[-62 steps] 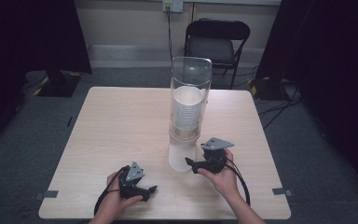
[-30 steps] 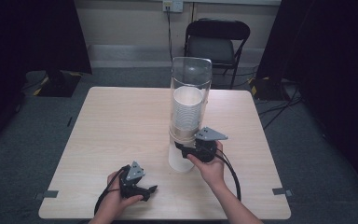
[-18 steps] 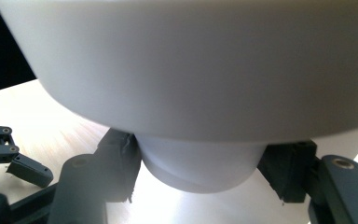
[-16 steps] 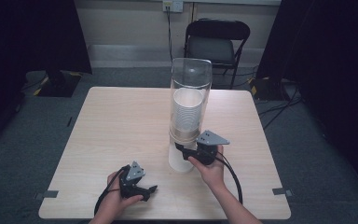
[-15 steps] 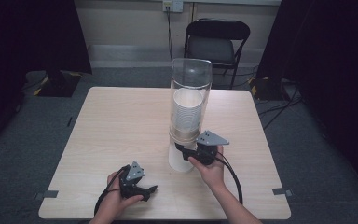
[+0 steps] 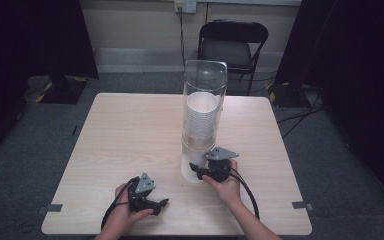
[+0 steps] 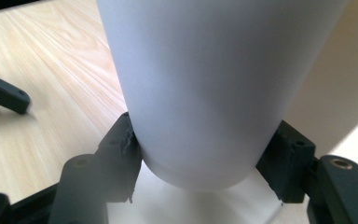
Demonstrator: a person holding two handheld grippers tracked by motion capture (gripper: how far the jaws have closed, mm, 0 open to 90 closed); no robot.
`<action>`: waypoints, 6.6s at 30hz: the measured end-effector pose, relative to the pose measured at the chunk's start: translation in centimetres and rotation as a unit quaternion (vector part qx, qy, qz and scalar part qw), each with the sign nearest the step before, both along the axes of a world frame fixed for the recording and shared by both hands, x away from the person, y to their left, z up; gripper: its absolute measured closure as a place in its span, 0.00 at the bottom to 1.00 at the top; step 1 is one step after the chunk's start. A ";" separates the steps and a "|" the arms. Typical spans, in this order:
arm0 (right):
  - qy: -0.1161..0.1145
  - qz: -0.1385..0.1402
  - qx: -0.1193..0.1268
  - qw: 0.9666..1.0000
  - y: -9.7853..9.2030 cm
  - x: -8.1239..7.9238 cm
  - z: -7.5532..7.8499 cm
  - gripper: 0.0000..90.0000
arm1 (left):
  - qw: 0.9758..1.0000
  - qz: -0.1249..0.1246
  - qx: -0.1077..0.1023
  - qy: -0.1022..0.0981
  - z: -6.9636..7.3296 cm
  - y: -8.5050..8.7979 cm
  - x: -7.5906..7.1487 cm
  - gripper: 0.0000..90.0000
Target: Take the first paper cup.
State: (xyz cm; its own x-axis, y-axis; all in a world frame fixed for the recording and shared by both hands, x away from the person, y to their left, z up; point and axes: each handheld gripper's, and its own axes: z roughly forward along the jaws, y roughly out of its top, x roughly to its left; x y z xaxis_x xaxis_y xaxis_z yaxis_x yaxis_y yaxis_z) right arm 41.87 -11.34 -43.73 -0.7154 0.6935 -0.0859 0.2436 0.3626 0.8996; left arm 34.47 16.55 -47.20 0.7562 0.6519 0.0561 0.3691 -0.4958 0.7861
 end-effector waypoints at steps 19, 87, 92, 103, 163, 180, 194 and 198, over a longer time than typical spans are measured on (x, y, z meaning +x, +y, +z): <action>0.035 0.026 -0.073 0.996 -3.0 -2.0 -1.4 0.41 | 1.000 0.000 0.000 0.000 0.0 0.0 0.0 0.17; -0.039 0.176 -0.121 0.976 3.6 -6.5 -1.5 0.23 | 0.970 0.124 -0.169 0.125 7.6 5.8 -0.1 0.95; -0.026 0.151 -0.096 0.984 2.4 -5.8 -1.0 0.20 | 0.967 0.177 -0.147 0.111 7.2 7.5 0.5 0.93; -0.003 0.138 -0.091 0.986 1.6 -5.2 -1.2 0.20 | 0.965 0.182 -0.165 0.092 6.9 8.0 0.8 0.73; 0.011 0.048 -0.020 0.999 -1.6 -1.3 3.3 0.23 | 0.997 0.069 -0.025 0.010 -0.3 7.8 -1.1 0.16; 0.006 0.042 0.010 0.999 -1.7 -0.5 5.3 0.22 | 0.998 0.068 -0.006 0.001 -0.3 7.5 -1.2 0.15; -0.007 0.042 0.048 0.998 -0.6 0.1 6.5 0.22 | 0.998 0.068 -0.005 0.000 -0.3 7.5 -1.2 0.15; -0.009 0.040 0.059 0.997 -0.4 0.2 6.5 0.23 | 0.998 0.068 -0.006 0.000 -0.3 7.5 -1.2 0.15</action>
State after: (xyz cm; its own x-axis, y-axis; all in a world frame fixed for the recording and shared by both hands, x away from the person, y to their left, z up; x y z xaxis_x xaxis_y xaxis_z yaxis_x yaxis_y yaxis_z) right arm 42.07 -11.78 -37.27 -0.7677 0.6405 -0.0193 0.2024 0.2709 0.9411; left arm 33.30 24.04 -47.51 0.6612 0.7487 0.0480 0.4324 -0.4326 0.7911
